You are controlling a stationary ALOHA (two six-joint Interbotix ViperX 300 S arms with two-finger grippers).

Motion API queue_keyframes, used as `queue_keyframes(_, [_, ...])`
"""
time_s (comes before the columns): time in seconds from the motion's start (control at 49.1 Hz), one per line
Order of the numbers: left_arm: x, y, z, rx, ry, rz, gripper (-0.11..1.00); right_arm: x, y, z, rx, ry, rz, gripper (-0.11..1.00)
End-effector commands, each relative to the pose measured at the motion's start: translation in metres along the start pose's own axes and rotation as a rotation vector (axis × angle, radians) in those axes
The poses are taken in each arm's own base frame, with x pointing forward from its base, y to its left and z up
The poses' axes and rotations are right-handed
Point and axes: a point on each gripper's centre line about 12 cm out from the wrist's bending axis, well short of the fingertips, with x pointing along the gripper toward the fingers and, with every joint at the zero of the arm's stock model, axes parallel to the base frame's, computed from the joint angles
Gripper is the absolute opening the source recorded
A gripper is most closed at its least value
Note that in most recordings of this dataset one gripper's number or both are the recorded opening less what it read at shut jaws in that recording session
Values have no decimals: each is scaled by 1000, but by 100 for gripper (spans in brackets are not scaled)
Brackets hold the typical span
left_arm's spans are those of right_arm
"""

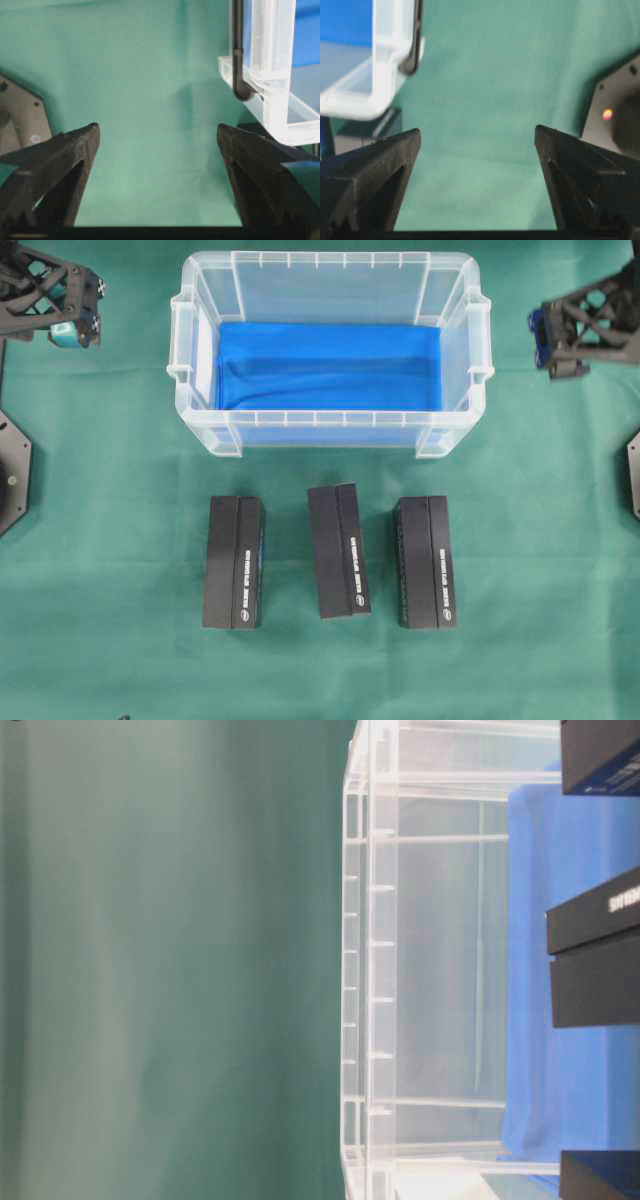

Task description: Take out the box from the case.

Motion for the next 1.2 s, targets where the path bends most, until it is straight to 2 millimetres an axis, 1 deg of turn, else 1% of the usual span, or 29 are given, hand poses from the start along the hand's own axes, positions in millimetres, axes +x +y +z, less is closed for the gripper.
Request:
queue_keyframes(0.0, [-5, 0, 2, -8, -9, -17, 96, -2, -2, 14, 16, -10, 31, 89])
queue_keyframes(0.163, [-5, 0, 2, -11, -10, -17, 96, 5, -4, 31, 17, -10, 28, 89])
queue_keyframes(0.326, [-5, 0, 2, -11, -10, -17, 96, 9, -6, 41, 9, 1, 16, 90])
queue_keyframes(1.18, [-5, 0, 2, -12, -11, -19, 96, 10, -6, 40, 9, 17, 16, 89])
